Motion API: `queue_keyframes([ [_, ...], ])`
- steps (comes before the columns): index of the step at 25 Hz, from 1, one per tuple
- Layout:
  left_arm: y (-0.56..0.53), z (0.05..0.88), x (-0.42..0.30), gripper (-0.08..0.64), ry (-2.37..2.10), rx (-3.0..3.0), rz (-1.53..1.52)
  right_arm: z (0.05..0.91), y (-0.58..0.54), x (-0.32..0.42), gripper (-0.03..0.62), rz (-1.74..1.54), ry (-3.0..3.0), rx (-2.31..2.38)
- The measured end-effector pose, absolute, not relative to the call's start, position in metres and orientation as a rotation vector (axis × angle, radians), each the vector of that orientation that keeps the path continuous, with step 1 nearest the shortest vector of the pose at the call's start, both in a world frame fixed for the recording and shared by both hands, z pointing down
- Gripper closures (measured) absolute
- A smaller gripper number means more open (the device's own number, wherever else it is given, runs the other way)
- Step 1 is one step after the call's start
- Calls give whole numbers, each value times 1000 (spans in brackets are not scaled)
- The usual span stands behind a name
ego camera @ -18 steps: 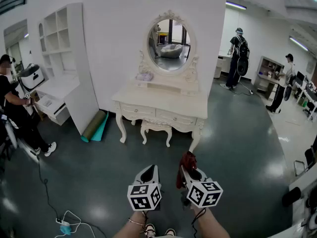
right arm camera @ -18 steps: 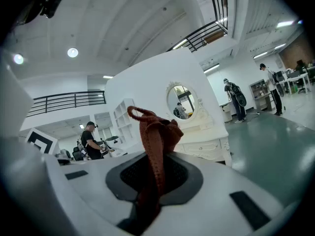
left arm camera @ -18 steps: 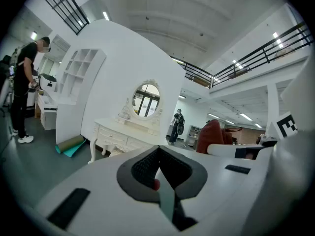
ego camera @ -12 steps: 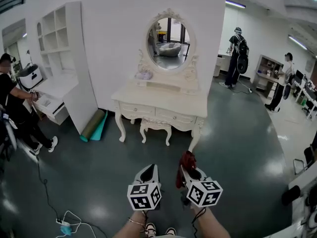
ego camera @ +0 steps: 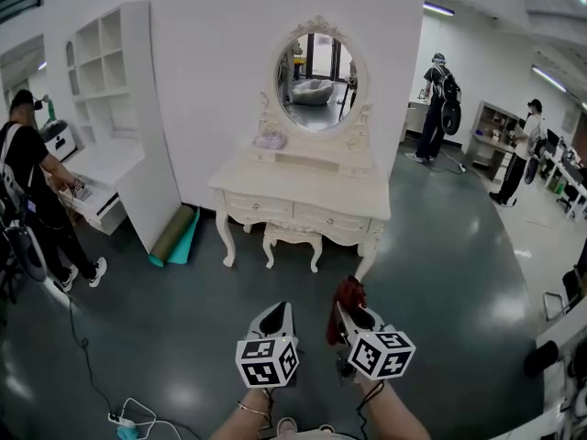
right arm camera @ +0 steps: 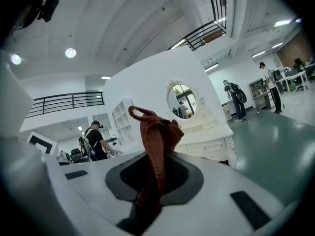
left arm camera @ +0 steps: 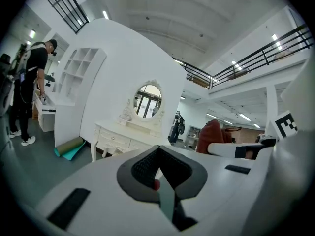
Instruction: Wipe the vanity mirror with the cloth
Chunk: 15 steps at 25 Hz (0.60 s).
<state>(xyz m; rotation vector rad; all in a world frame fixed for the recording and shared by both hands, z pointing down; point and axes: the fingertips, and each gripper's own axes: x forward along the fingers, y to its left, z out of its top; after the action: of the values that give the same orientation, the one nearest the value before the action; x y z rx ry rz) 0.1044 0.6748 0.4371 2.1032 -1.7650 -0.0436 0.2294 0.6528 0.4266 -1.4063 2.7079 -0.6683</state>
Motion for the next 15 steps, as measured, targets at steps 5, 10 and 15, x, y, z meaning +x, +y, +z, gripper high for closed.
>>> queue_keyframes([
  [5, 662, 439, 74, 557, -1766, 2105, -43, 431, 642, 214, 531, -682, 2669, -1444],
  [10, 642, 447, 56, 557, -1760, 2094, -29, 446, 623, 207, 529, -740, 2651, -1482],
  [15, 613, 461, 44, 557, -1751, 2071, -12, 454, 591, 198, 529, -753, 2664, -1493],
])
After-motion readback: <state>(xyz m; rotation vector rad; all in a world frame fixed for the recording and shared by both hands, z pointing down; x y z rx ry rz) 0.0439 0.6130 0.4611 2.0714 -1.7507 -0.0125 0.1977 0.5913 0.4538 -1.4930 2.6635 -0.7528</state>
